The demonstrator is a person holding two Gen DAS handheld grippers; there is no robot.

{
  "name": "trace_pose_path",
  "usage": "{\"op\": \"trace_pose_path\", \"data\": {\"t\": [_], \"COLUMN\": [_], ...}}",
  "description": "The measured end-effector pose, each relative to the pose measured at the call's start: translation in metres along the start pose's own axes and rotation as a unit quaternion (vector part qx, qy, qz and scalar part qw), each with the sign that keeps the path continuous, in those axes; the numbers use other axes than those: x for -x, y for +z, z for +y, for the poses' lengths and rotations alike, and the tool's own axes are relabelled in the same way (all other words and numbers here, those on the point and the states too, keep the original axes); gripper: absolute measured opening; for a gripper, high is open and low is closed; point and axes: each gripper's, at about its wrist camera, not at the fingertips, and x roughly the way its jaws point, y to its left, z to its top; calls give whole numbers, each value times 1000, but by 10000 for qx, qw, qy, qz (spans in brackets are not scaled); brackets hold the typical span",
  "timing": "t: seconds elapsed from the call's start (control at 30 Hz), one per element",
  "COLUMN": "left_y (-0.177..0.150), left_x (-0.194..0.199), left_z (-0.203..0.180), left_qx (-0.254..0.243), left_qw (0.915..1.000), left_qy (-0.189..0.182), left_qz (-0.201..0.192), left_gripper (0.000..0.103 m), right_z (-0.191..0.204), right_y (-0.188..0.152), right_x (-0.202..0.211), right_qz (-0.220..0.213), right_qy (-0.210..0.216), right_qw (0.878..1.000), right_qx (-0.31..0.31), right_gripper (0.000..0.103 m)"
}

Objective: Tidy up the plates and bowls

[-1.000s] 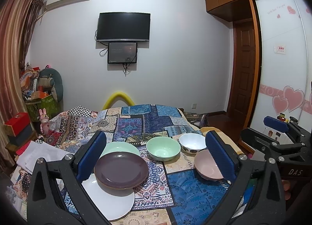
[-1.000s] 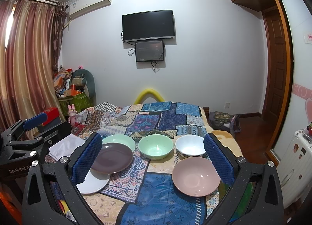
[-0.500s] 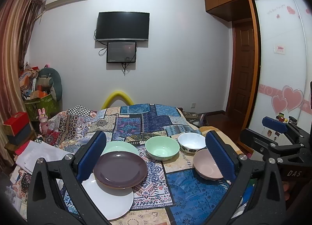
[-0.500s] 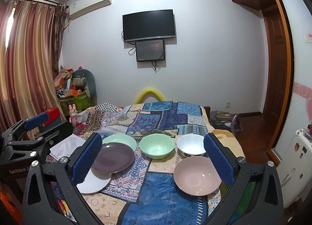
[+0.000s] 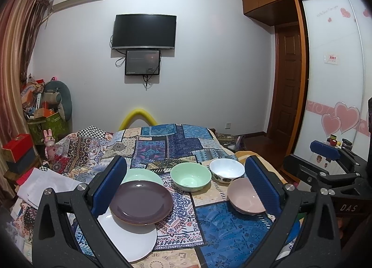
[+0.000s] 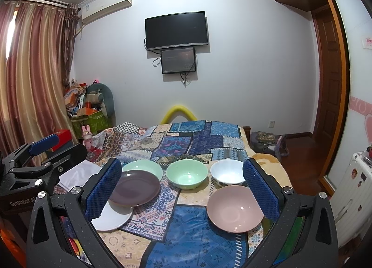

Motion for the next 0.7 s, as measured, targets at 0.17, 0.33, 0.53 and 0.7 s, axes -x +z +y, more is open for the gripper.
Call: {"op": "trace_pose_path", "data": {"t": [0.17,0.33,0.53,0.7], "left_y": [0,-1,-4,-8], "left_x": [0,0,-6,-12], "left_z": [0,4,11,24], "left_qx": [6,53,98,271], "left_qw": [10000,10000,9999,9994], "left_qy": [1,-17,-62,-110], "left_qz": [1,29,120,184], "left_gripper": [103,103,103,103], "right_z": [-1,0,5,15], "right_y": [0,1,0,-7], "right_x": [-1,-3,-16,-32], "right_qz": [5,23,147,311], "right_qy": [13,18,45,74], "right_qw": [10000,10000,9999,9995], "right_qx": [2,-10,-21,41], "right_gripper": [103,103,103,103]}}
